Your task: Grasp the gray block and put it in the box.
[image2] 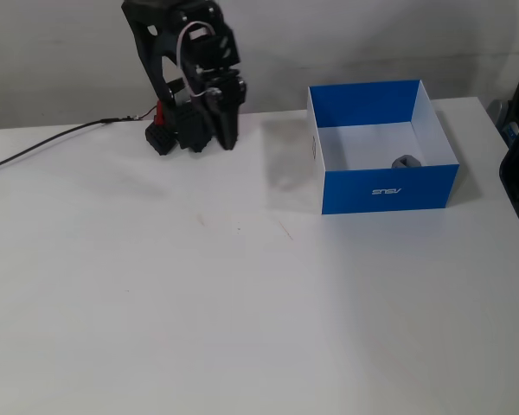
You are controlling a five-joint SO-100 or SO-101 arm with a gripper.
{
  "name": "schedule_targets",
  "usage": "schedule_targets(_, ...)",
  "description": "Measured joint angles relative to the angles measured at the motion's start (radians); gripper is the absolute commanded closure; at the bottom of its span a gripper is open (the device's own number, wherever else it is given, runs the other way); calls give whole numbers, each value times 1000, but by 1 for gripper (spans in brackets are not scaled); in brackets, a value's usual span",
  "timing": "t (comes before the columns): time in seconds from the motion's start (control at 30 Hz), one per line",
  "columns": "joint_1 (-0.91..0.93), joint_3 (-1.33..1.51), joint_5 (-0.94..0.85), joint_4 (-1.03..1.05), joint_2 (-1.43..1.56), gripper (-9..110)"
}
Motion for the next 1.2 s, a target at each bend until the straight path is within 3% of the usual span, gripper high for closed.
schedule_targets(0.37, -308, 304, -2, -183, 311, 101)
schedule_targets(0.97, -413, 755, -57, -515, 512, 101)
schedule_targets(1.2, -420, 937, -72, -561, 732, 101)
